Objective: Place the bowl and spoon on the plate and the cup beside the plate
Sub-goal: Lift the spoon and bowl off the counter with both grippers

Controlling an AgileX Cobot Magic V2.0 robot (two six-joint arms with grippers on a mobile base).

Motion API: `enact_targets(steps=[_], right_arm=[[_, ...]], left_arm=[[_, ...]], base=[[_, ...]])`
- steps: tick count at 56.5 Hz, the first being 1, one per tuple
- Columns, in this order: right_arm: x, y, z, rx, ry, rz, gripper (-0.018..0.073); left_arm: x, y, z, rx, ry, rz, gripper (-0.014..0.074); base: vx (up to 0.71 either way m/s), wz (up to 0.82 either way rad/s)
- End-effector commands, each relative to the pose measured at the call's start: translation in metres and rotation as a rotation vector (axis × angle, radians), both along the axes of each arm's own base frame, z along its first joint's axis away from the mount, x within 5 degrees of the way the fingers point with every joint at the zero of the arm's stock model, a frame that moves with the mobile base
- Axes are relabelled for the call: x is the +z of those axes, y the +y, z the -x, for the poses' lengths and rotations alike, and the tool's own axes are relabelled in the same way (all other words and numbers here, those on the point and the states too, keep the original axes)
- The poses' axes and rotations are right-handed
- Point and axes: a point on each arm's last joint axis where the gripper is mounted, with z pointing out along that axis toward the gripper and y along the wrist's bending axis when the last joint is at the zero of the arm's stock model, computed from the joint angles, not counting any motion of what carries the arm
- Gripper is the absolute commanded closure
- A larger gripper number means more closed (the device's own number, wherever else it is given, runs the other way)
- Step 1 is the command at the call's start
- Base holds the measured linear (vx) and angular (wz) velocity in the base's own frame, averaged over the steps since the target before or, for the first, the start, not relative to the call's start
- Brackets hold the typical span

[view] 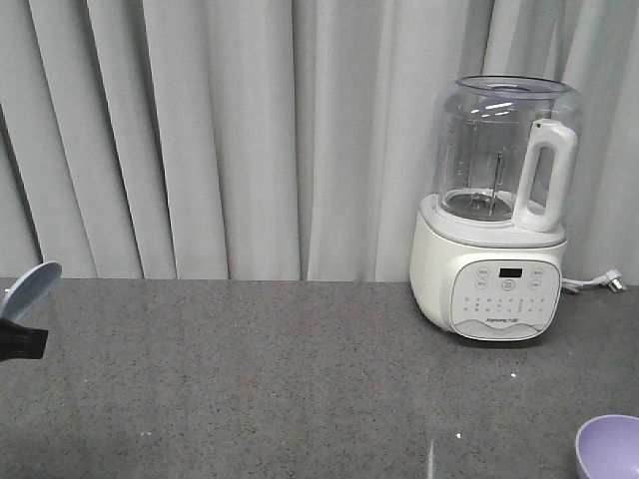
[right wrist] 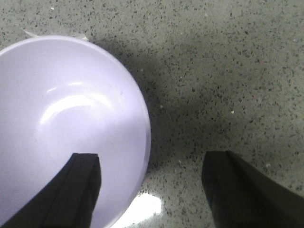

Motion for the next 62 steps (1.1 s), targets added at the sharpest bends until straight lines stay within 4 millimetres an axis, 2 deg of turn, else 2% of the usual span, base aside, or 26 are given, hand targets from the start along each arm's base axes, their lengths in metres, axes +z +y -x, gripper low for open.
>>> enact_targets(steps=[1, 14, 22, 27, 33, 36, 41, 50, 57, 62], right_arm=[[0.011, -0.005, -0.008, 0.001, -0.085, 0.040, 0.0067], [-0.006, -0.006, -0.022, 0.028, -0.076, -0.017, 0.0069], [-0.015, -0.007, -0.029, 0.039, -0.074, -0.039, 0.0112], [-0.021, -0.008, -0.032, 0.037, -0.066, -0.046, 0.0209], [-0.022, -0.008, -0.033, 0.052, -0.064, -0.038, 0.0428], [-0.021, -0.008, -0.032, 0.072, -0.063, -0.028, 0.0568], [-0.018, -0.007, -0.031, 0.076, -0.067, -0.030, 0.0573], [0.005, 0.003, -0.023, 0.114, -0.149, 0.016, 0.0571], [0.041, 0.026, -0.013, 0.224, -0.307, 0.092, 0.0571], [0.072, 0.046, 0.002, 0.304, -0.454, 0.146, 0.0571]], left_arm=[[0.021, -0.001, 0.003, -0.003, -0.120, 0.026, 0.0603], [0.020, -0.002, 0.002, -0.003, -0.121, 0.026, 0.0603], [0.020, -0.002, 0.002, -0.003, -0.120, 0.026, 0.0603], [0.020, -0.002, 0.002, -0.003, -0.120, 0.026, 0.0603], [0.020, -0.002, 0.002, -0.003, -0.120, 0.026, 0.0603], [0.020, -0.002, 0.002, -0.003, -0.120, 0.026, 0.0603], [0.021, -0.002, 0.002, -0.003, -0.131, 0.027, 0.0603], [0.023, -0.002, 0.000, -0.002, -0.154, 0.030, 0.0603], [0.024, -0.002, 0.001, -0.002, -0.161, 0.031, 0.0603], [0.026, -0.001, 0.004, -0.002, -0.169, 0.032, 0.0603]], base=[[0.00, 0.00], [0.00, 0.00], [0.00, 0.00], [0.00, 0.00], [0.00, 0.00], [0.00, 0.00], [0.00, 0.00], [0.00, 0.00], [0.00, 0.00], [0.00, 0.00]])
